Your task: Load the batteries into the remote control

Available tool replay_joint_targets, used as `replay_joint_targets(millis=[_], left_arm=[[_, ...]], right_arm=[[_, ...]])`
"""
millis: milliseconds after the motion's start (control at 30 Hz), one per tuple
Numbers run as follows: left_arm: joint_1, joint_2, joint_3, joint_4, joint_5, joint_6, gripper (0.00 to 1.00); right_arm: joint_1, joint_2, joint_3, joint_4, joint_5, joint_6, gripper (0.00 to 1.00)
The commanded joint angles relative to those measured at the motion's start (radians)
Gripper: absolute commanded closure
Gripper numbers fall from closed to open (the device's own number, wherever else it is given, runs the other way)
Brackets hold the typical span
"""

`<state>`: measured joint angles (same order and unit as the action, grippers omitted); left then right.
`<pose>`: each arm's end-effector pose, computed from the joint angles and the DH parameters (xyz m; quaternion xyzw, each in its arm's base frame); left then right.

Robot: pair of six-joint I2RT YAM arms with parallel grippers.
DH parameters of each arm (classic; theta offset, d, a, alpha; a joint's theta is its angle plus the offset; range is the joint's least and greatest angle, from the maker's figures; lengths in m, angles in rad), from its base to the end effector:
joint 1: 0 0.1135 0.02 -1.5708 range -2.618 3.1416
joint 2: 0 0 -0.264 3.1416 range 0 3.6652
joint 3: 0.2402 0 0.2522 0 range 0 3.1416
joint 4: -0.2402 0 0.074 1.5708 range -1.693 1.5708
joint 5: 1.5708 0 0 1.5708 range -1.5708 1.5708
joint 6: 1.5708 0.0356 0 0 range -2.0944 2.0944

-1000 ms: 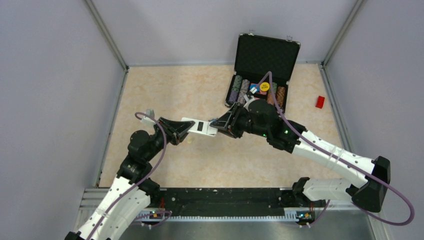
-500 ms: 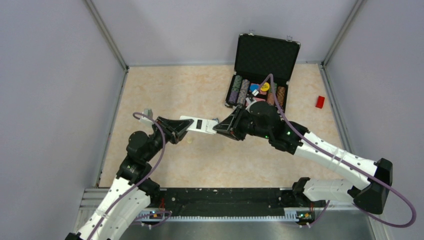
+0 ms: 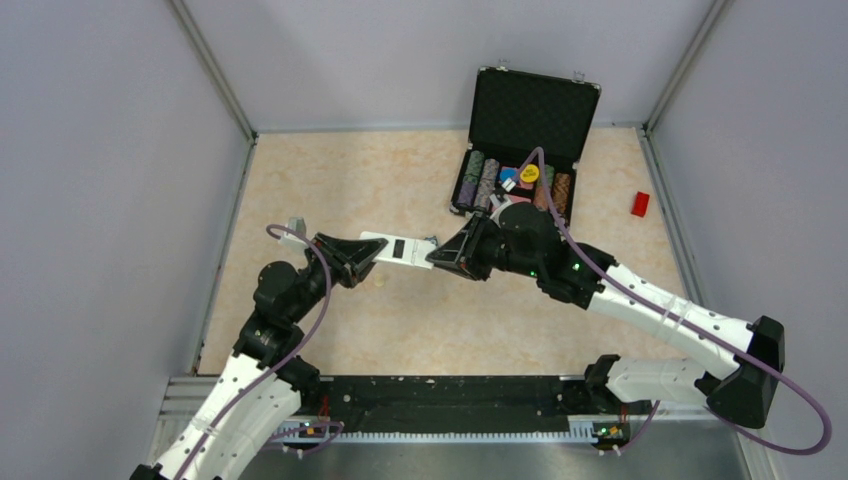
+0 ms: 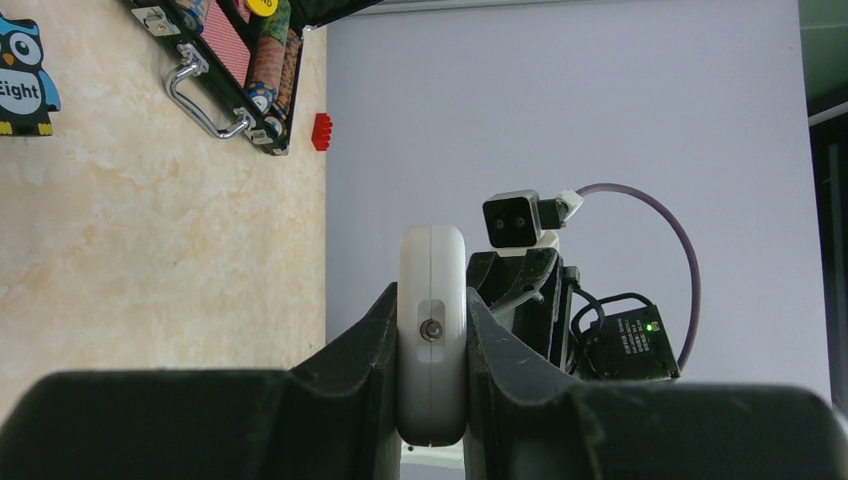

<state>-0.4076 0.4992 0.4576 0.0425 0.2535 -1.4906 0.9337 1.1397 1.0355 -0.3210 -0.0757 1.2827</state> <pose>0.1286 -0.0652 0.2897 -0.2847 0.6469 -0.6225 0.3361 0.1521 0.2100 0.3424 0.1256 0.8306 0.4989 0.2132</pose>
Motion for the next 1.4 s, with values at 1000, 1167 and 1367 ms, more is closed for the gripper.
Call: replay_joint_targets(millis=[1000, 1167, 1367], left_arm=[[0.000, -0.036, 0.010, 0.073, -0.003, -0.151, 1.00], [0.000, -0.028, 0.009, 0.095, 0.007, -0.147, 1.00], [0.001, -0.018, 0.009, 0.104, 0.015, -0.140, 1.00]], right_arm=[[-0.003, -0.173, -0.254, 0.413, 0.124, 0.070, 1.00], [-0.003, -0.156, -0.259, 0.435, 0.104, 0.101, 1.00], [-0.003, -0.143, -0.254, 0.437, 0.092, 0.113, 1.00]])
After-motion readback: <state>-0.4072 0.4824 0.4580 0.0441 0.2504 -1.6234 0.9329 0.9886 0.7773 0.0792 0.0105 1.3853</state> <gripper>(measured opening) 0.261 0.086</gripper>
